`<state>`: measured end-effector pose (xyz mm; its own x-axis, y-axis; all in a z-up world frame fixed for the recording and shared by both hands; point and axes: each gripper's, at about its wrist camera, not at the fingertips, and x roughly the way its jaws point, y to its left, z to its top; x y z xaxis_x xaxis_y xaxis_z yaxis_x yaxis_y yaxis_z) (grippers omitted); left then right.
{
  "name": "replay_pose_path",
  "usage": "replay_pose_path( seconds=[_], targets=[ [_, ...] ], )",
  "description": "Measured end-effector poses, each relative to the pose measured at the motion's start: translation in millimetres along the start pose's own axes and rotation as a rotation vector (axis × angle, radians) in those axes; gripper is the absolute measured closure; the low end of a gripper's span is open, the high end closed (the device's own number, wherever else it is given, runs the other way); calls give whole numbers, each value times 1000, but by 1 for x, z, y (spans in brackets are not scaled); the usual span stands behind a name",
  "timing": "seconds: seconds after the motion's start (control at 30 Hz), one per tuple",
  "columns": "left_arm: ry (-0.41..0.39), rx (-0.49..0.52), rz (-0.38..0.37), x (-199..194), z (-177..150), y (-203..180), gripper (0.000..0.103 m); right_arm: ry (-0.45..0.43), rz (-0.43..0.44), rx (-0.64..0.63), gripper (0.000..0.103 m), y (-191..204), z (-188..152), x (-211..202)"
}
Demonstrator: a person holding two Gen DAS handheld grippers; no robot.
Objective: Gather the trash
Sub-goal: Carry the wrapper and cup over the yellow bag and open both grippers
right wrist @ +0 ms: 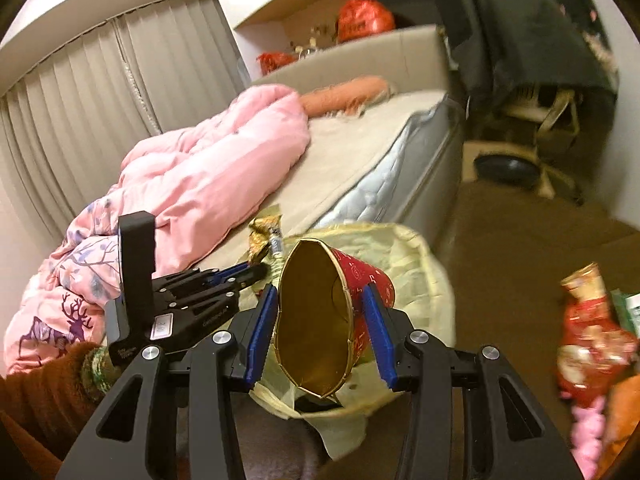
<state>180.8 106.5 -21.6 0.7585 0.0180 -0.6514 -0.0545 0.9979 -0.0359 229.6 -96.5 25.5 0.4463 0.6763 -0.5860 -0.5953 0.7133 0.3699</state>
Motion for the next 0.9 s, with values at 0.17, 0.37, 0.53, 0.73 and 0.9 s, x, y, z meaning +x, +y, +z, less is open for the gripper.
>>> replay_pose_path(
  seconds=[0.17, 0.37, 0.53, 0.73, 0.9],
  targets=[
    [89, 9, -55, 21, -5, 1, 91, 85, -29, 43, 62, -25, -12, 39],
    [147, 10, -98, 30, -17, -2, 91, 115, -60, 34, 62, -37, -18, 54],
    [164, 7, -90, 36, -23, -4, 91, 119, -86, -4, 61, -36, -19, 60],
    [180, -28, -109, 45, -13, 0, 89, 118, -105, -33, 60, -31, -18, 64],
    [198, -93, -165, 39, -10, 12, 69, 123, -125, -46, 51, -27, -17, 65]
  ],
)
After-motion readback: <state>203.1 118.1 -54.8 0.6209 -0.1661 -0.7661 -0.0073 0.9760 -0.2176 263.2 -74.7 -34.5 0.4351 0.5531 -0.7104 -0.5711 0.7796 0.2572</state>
